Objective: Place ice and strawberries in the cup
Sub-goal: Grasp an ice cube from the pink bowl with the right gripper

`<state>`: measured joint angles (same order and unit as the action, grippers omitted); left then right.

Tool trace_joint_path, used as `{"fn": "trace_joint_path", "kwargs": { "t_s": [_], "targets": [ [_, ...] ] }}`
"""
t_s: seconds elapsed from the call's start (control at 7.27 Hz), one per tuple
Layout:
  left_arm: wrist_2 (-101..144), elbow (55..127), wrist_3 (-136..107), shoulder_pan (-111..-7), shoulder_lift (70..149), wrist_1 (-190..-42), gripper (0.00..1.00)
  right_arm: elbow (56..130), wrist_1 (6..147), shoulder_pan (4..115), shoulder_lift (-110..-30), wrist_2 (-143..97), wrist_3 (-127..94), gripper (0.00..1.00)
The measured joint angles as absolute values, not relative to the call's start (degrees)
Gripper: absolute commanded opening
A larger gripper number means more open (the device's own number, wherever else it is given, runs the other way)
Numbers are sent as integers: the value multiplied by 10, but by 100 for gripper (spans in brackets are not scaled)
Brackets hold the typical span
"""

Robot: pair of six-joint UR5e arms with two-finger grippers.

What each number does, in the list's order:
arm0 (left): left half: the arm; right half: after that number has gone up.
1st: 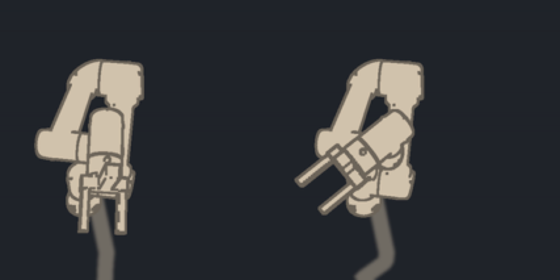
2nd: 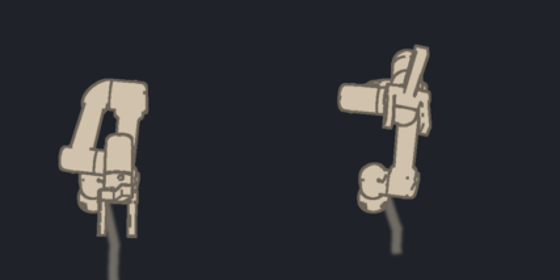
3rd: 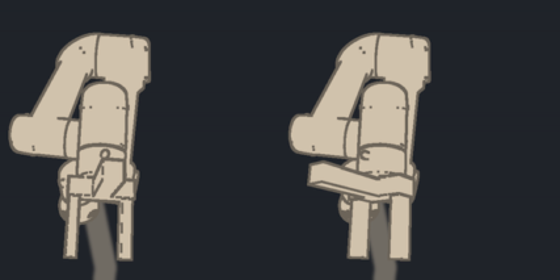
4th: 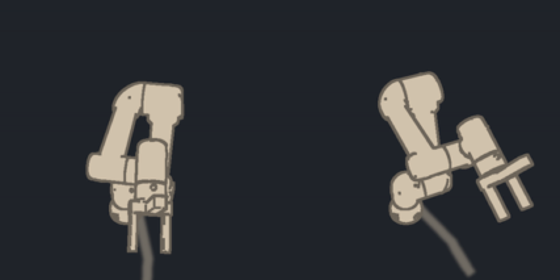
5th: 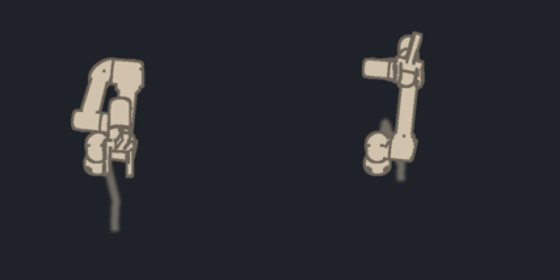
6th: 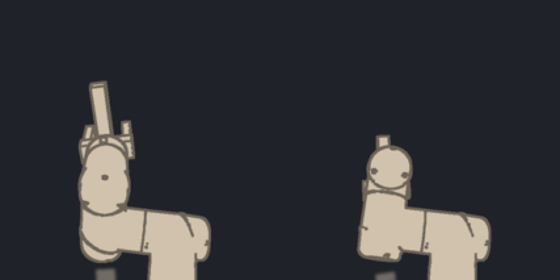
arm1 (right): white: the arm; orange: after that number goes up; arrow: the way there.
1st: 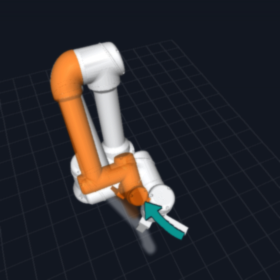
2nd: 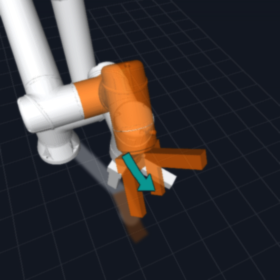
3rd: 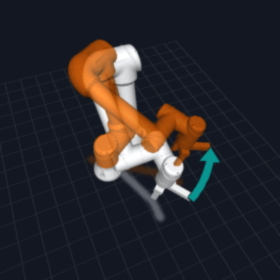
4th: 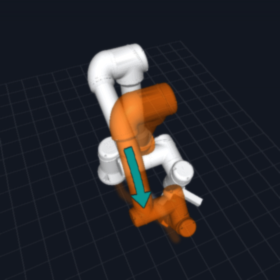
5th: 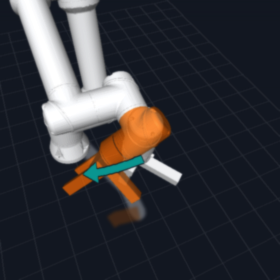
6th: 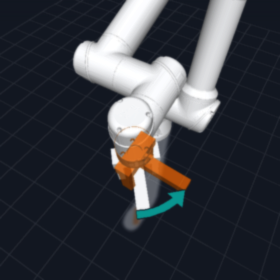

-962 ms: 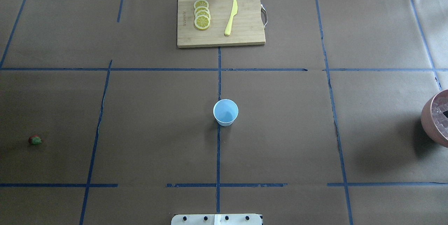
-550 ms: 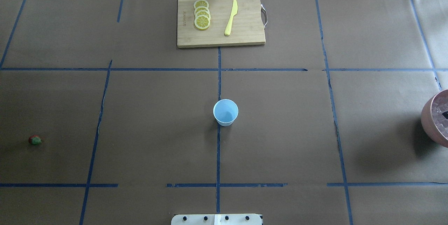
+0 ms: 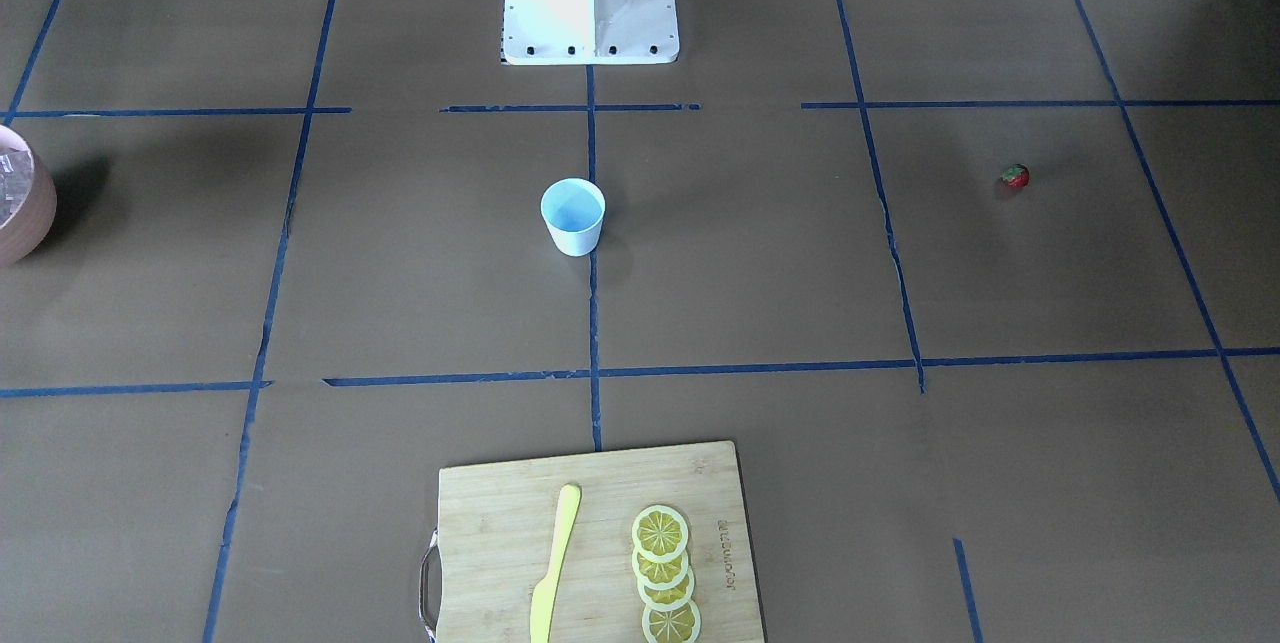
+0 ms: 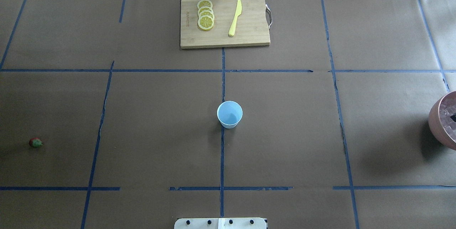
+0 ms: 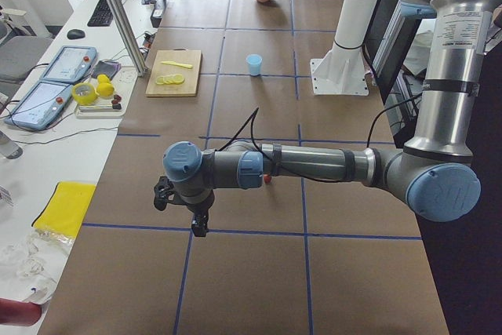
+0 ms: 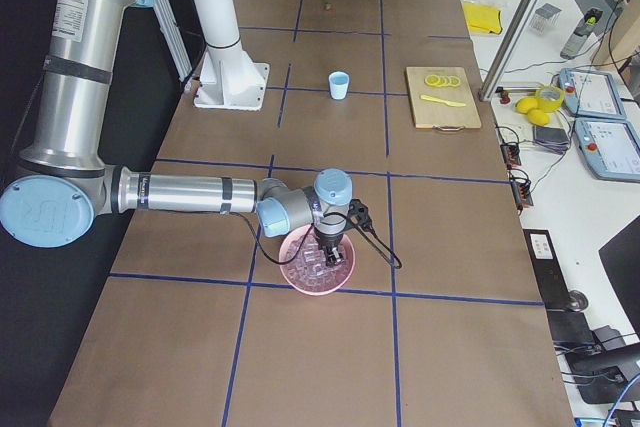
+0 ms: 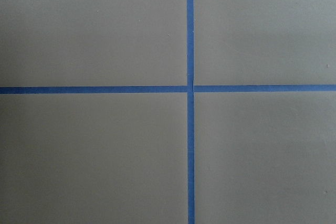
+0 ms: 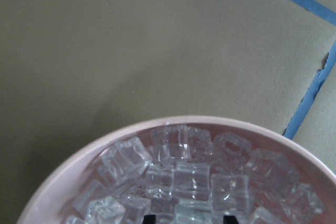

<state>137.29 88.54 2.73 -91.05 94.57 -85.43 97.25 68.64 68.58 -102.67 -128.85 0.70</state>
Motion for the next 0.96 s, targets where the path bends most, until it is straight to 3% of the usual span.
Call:
{"fn": "trace_joint_path", "kwargs": {
  "t_s": [0.28, 0.96],
  "targets": [
    [1373, 886, 27, -911, 947, -854, 100, 973, 686, 686, -1026, -1289, 7, 6],
    [1373, 888, 26, -911, 949, -854, 100, 1012, 692, 707, -1027, -1299, 8, 2]
  ]
}}
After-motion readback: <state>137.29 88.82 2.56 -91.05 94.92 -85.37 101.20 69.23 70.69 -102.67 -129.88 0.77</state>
